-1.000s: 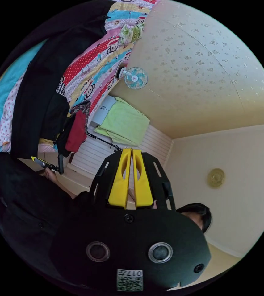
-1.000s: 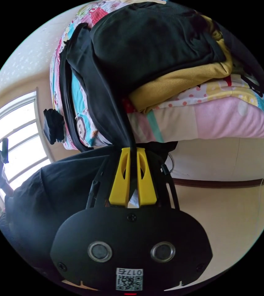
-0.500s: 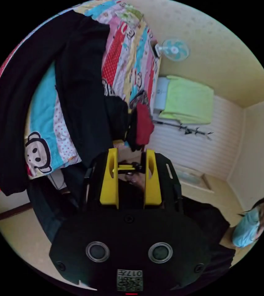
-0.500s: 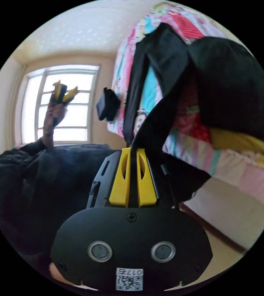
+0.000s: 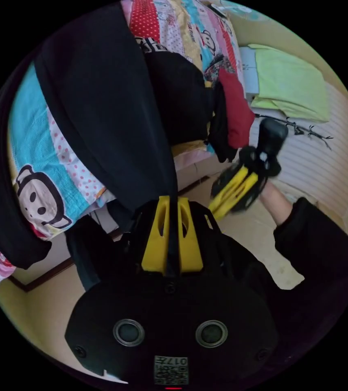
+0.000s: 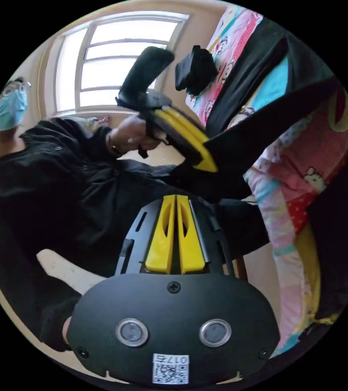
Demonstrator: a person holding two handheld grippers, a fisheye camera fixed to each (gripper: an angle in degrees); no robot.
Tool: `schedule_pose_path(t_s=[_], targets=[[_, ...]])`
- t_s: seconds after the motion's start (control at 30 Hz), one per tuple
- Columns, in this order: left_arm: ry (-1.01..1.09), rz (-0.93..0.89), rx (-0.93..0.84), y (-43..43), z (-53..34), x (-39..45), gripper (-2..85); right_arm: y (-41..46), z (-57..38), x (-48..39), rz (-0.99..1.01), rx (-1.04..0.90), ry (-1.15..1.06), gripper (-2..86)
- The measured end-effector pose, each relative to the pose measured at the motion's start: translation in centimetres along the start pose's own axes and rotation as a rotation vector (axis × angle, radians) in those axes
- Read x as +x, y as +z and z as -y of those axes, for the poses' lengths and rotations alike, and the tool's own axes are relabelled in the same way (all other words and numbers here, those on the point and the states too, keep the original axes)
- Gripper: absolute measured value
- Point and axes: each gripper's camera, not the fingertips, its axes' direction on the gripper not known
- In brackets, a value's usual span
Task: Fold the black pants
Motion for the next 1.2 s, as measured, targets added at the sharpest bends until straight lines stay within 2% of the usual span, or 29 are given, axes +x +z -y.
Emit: schedule_pose_path(t_s=[0.07,0.1,0.17,0.27,0.4,0.47,0.57,0.67,0.73,0.8,0.87,0.9,0.97,1.07,1.13,1.2], targets=[[0.005,-0.161,0.071,-2.3,-1.6,-2.1,3.4,-7.4,3.0,2.5,-0.040,0.225,0.047,3.5],[0.007,-0.209,0.091,-3.0,-2.0,-2.7,3.4,-11.8,6.0,4.5,-0.135,0.347,0.106,4.8],[0.021,-0.362,0.166,-5.6,-3.7,-4.8,3.2,-16.8,11.1,7.9,-0.285,0.481,0.171,10.2],[0.049,-0.433,0.224,-8.4,-5.6,-7.0,3.2,-22.2,19.8,16.4,-0.414,0.592,0.329,16.5],[0.074,-0.541,0.261,-11.2,-7.9,-10.0,3.2,-24.1,26.6,26.4,-0.300,0.799,0.477,15.8],[0.092,-0.666,0.296,-13.0,-10.0,-12.7,3.1,-23.7,28.4,28.4,-0.223,0.880,0.473,9.3],[0.067,-0.835,0.402,-15.7,-13.5,-17.5,2.6,-22.0,31.3,27.7,-0.169,1.039,0.332,4.8],[-0.018,-0.972,0.509,-17.6,-17.6,-23.5,2.0,-18.6,35.4,26.8,0.049,1.169,0.123,3.9],[-0.072,-0.991,0.582,-18.7,-20.1,-26.8,1.8,-15.9,39.6,27.1,0.162,1.141,0.059,3.9],[-0.132,-0.985,0.612,-19.6,-22.1,-30.0,1.7,-11.5,46.1,27.4,0.040,1.010,0.122,4.4],[-0.194,-0.894,0.608,-20.7,-24.0,-33.9,1.8,-7.8,49.6,28.9,-0.073,0.925,0.185,5.3],[-0.212,-0.858,0.600,-20.9,-24.3,-34.8,1.9,-5.6,51.2,30.5,-0.071,0.868,0.212,5.5],[-0.291,-0.676,0.583,-22.1,-26.1,-37.7,2.5,-3.2,52.4,31.8,0.007,0.832,0.166,5.5],[-0.325,-0.578,0.448,-22.8,-26.8,-40.2,3.4,-0.2,51.7,31.0,-0.040,0.718,0.129,7.3],[-0.356,-0.490,0.427,-23.9,-27.4,-40.9,2.6,1.5,49.6,29.5,-0.156,0.587,0.124,8.6],[-0.344,-0.401,0.453,-26.0,-27.9,-41.0,1.9,3.8,44.0,27.2,-0.366,0.486,0.135,9.6]])
